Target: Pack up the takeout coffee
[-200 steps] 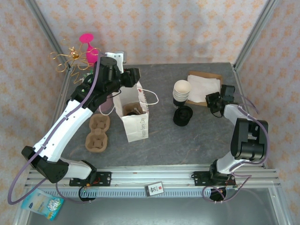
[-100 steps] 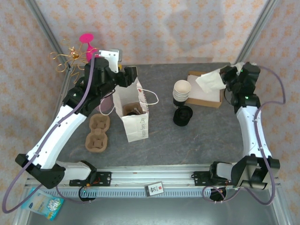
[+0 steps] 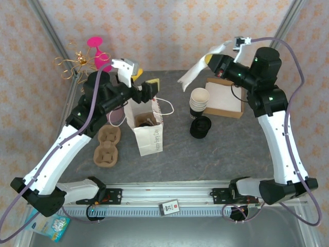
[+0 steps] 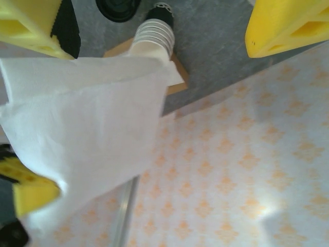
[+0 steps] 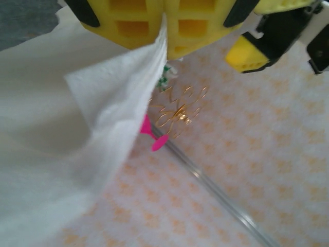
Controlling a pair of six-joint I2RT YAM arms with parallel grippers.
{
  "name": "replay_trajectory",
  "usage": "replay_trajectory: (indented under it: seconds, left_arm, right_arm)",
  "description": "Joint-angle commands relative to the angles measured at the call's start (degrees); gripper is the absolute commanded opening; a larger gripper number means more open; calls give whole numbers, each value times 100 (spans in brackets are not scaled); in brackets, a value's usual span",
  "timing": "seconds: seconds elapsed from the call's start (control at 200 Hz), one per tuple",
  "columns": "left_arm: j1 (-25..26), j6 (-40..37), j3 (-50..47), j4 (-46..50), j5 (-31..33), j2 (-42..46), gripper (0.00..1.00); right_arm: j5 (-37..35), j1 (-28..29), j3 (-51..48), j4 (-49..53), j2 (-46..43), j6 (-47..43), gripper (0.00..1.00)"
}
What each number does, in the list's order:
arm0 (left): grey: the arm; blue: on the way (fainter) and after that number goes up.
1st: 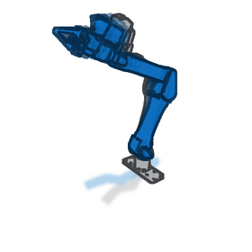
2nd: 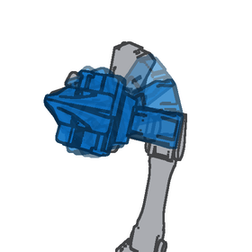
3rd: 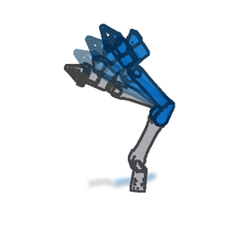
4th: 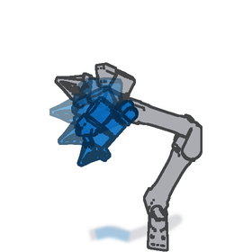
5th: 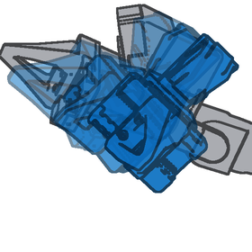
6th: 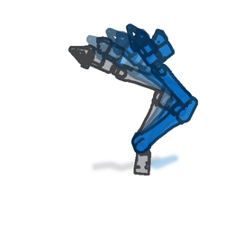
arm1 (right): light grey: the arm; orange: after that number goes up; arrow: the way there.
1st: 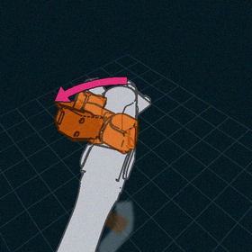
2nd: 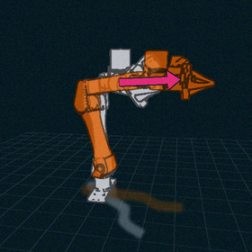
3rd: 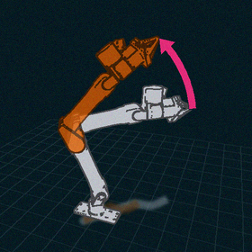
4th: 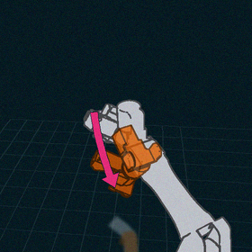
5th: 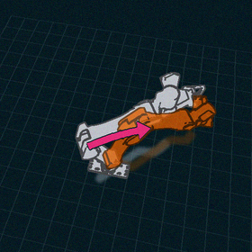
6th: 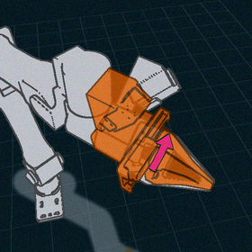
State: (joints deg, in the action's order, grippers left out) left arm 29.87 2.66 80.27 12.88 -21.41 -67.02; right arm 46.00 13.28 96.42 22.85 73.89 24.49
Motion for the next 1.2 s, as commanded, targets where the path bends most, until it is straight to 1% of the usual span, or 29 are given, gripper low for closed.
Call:
replay_trajectory:
  seconds: [0.0, 0.07, 0.135, 0.235, 0.28, 0.385, 0.45, 0.53, 0.561, 0.666, 0.741, 0.821, 0.936, 0.961, 0.996, 1.046, 1.106, 1.191]
  left_arm:
    - [281, -537, 64, -658, -547, -61, 87]
    - [480, -819, 186, -579, -514, -209, 88]
    - [587, -990, 147, -600, -611, -265, 90]
    - [709, -1184, -325, -1058, -916, -139, 93]
    - [792, -1293, -477, -1221, -829, -105, 94]
    - [828, -1172, -442, -1386, -253, -262, 95]
    - [822, -1050, -358, -1434, -181, -378, 93]
    - [828, -1009, -441, -1564, -264, -471, 91]
    - [828, -965, -466, -1602, -110, -505, 88]
    - [820, -856, -437, -1677, 428, -590, 69]
    - [823, -829, -403, -1711, 505, -615, 54]
    - [823, -828, -328, -1710, 577, -652, 40]
    - [827, -855, -230, -1706, 905, -683, 18]
    - [823, -892, -196, -1685, 1010, -695, 15]
    - [821, -946, -150, -1628, 1154, -696, 11]
    - [817, -1042, -94, -1592, 1352, -705, 6]
    - [805, -1246, -22, -1516, 1378, -693, 0]
    - [785, -1613, 151, -1299, 1367, -660, 0]
  right_arm:
    - [350, 386, 169, -52, 131, -207, 0]
    - [524, 630, 221, -132, 242, -279, 0]
    - [316, 750, 269, -162, 300, -204, 0]
    - [457, 881, 249, -381, 369, -79, 0]
    - [478, 957, 253, -448, 393, -51, 0]
    - [512, 1055, 254, -536, 423, -71, 0]
    - [533, 1065, 243, -560, 403, -75, 0]
    - [550, 1064, 166, -744, 347, 31, 0]
    - [575, 1068, 140, -818, 329, 62, 0]
    - [413, 1063, 100, -796, 229, 30, 0]
    - [396, 1067, 37, -862, 175, 50, 0]
    - [403, 1068, -36, -926, 153, 83, 0]
    - [325, 1067, -121, -873, 54, -101, 0]
    - [318, 1066, -135, -863, 16, -175, 4]
    - [300, 1063, -159, -843, -51, -271, 13]
    - [200, 1058, -167, -763, -140, -399, 23]
    - [178, 1038, -152, -606, -257, -607, 36]
    - [80, 907, -186, -435, -536, -812, 43]
